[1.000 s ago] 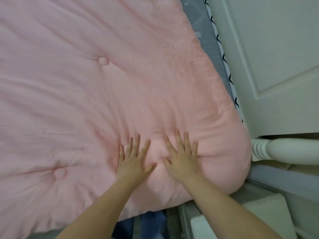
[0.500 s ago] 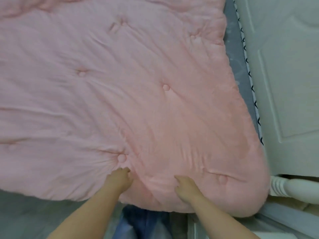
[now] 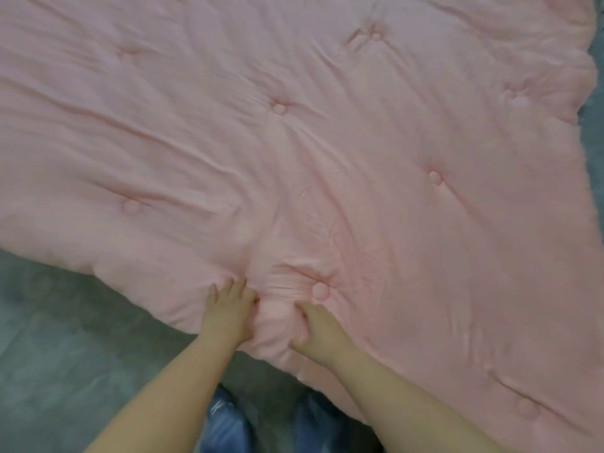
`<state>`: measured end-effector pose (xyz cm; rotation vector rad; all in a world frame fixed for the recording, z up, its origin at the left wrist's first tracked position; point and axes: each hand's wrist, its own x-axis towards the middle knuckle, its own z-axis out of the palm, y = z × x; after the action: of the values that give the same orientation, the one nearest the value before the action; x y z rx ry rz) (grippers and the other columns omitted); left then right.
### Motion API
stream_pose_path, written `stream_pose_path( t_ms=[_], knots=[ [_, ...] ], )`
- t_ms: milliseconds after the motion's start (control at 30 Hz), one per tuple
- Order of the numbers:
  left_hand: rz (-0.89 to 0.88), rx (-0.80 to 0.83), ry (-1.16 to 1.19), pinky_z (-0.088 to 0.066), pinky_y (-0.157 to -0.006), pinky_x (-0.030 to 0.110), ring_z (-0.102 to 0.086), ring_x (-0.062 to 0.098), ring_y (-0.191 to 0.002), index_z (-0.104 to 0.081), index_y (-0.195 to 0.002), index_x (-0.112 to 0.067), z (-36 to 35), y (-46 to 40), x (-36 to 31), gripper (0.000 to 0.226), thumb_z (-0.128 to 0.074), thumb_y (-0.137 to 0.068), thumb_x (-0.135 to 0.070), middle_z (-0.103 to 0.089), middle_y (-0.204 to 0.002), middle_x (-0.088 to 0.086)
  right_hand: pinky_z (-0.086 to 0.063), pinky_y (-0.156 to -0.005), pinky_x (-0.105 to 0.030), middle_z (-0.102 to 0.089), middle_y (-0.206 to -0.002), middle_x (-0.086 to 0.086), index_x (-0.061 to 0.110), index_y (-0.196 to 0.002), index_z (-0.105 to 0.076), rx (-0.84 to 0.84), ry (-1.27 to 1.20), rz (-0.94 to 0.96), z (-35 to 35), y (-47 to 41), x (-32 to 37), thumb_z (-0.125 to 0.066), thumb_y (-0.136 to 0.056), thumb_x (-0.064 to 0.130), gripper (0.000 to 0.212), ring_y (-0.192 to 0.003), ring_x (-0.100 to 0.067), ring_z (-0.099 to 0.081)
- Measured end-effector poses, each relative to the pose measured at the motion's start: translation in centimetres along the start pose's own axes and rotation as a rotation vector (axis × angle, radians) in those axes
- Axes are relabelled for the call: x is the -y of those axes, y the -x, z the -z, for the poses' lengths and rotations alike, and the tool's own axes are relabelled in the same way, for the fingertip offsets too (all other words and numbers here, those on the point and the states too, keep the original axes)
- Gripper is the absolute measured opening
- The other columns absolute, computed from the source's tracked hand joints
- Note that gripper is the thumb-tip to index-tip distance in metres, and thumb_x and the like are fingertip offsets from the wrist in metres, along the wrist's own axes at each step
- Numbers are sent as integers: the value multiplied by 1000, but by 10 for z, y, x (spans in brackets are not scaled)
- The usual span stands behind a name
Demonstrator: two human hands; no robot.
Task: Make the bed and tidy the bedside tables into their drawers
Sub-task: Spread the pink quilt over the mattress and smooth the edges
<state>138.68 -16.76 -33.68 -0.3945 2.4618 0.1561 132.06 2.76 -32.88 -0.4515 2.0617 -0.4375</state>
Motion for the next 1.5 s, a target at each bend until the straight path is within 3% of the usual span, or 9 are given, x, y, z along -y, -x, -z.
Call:
stream_pose_path(
  t_ms=[67, 167, 300, 467, 567, 1033, 1167, 1300, 1500],
  knots=[
    [-72, -106, -26, -33, -107, 56, -55, 30, -110, -65, -98, -30, -19, -8, 14, 38, -78, -64, -22, -56, -112, 6, -45, -96, -34, -50, -125, -9, 13, -132, -47, -111, 188, -46, -24, -15, 7, -74, -64, 46, 81, -113, -29, -51],
    [-193, -218, -96, -53, -82, 46, -58, 28, -71, -70, -67, -25, -44, -11, 38, 8, -73, -59, -23, -59, -74, 2, -50, -65, -25, -64, -90, -8, 12, -94, -63, -190, 377, -156, -48, -18, 18, -85, -57, 30, 47, -80, -25, -63],
    [-207, -36, -36, -40, -89, 37, -55, 27, -103, -61, -111, -25, -42, 18, 55, 23, -48, -92, -31, -62, -106, 1, -43, -90, -31, -59, -121, -11, 13, -116, -54, -50, 249, -190, -60, -2, 31, -43, -97, 20, 23, -113, -25, -57],
    [-134, -114, 166, -37, -81, 36, -54, 25, -105, -56, -108, -21, 6, 65, 84, 26, -40, -97, -38, -59, -110, 3, -38, -64, -21, -61, -80, 1, 29, -69, -43, -207, 11, -188, -24, 26, 83, -52, -92, 19, 26, -73, -13, -56],
    [-83, -186, 243, -37, -78, 35, -54, 23, -99, -55, -104, -22, 46, 90, 112, 23, -40, -96, -36, -58, -104, 1, -36, -71, -19, -66, -94, 0, 20, -92, -61, -256, -61, -142, 2, 40, 139, -57, -91, 20, 4, -85, -13, -56],
    [-113, -155, 25, -36, -101, 40, -48, 30, -121, -50, -130, -27, 144, 116, 174, 41, -51, -92, -39, -53, -130, 8, -38, -108, -36, -49, -142, -12, 17, -140, -44, -293, 68, -157, 38, 61, 221, -54, -91, 37, 53, -130, -31, -46],
    [-171, -120, -183, -25, -112, 43, -35, 28, -137, -41, -142, -30, 140, 90, 178, 57, -58, -89, -40, -46, -144, 4, -36, -109, -42, -45, -144, -11, 23, -146, -37, -321, 252, -174, 42, 39, 220, -52, -89, 38, 61, -134, -32, -40],
    [-177, -267, -66, -26, -111, 41, -44, 27, -129, -46, -138, -27, 129, 73, 165, 53, -61, -87, -28, -47, -142, 3, -33, -106, -42, -40, -146, -11, 21, -148, -31, -299, 517, -93, 39, 29, 208, -50, -90, 34, 62, -136, -31, -33],
    [-276, -247, -40, -14, -119, 40, -32, 22, -140, -45, -139, -28, 92, 46, 143, 55, -60, -87, -20, -33, -153, -1, -42, -97, -43, -44, -137, -12, 18, -143, -35, -242, 416, -112, 20, 6, 188, -51, -91, 28, 56, -123, -36, -47]
  ],
)
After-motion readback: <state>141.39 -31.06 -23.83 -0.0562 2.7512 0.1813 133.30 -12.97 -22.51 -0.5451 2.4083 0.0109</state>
